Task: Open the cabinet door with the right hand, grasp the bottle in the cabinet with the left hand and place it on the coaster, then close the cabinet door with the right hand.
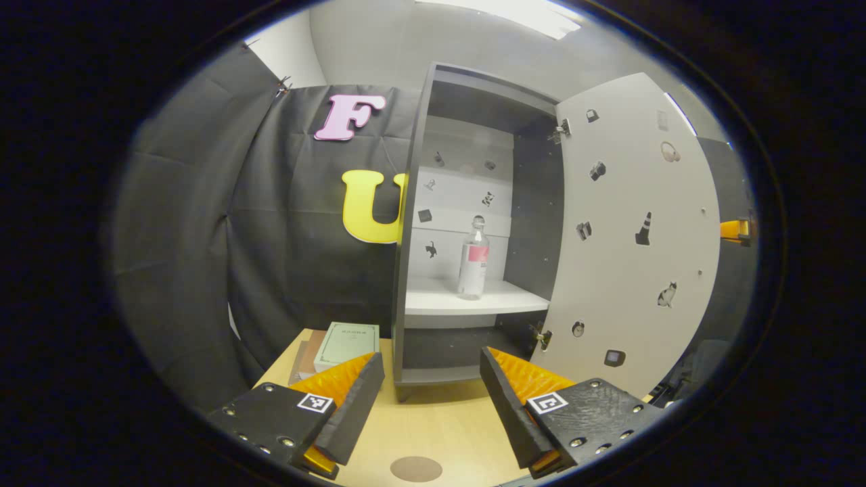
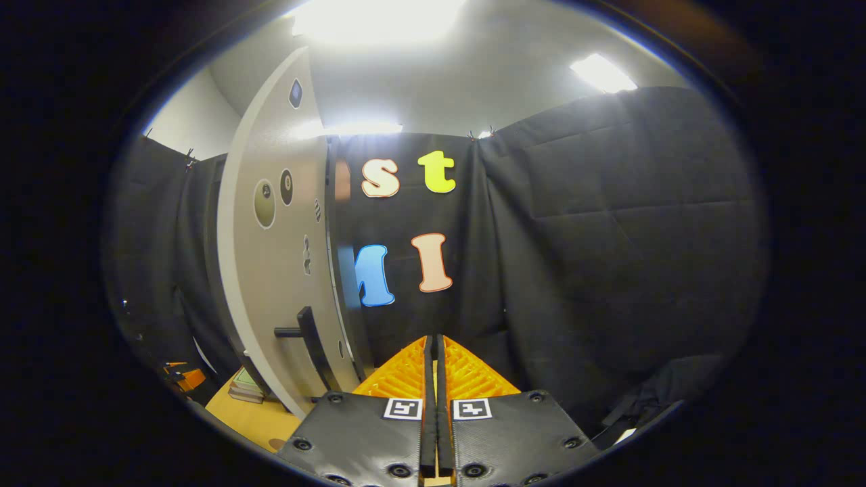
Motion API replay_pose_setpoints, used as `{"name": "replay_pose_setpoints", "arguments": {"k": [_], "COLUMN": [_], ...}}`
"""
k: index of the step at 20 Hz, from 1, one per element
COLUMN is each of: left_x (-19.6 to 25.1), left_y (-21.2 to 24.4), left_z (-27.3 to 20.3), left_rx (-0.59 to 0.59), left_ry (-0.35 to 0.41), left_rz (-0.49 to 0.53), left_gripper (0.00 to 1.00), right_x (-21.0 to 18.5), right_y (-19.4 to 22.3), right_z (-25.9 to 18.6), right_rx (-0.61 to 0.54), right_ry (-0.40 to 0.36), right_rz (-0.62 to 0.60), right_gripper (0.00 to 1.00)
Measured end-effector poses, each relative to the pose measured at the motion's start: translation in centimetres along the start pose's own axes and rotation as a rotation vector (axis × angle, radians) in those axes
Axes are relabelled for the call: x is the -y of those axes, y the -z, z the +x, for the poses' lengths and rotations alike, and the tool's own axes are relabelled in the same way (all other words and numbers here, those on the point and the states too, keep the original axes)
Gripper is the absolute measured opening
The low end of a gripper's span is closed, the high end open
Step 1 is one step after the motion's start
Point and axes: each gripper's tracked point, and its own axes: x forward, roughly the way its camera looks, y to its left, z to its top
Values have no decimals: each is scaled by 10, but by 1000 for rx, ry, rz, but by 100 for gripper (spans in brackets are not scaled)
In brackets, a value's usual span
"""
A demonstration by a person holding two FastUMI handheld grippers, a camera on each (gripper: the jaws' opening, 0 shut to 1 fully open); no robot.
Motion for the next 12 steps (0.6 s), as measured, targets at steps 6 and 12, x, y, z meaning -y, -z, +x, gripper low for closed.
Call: {"name": "replay_pose_setpoints", "arguments": {"k": [6,12], "left_x": [25,51], "left_y": [-33,-72], "left_z": [49,119], "left_rx": [44,83], "left_ry": [-14,-4], "left_rz": [12,1], "left_gripper": [88,86], "right_x": [8,2], "right_y": [-2,17], "right_z": [55,101], "right_rx": [6,-60], "right_ry": [-55,-154], "right_rz": [63,69], "right_gripper": [5,29]}}
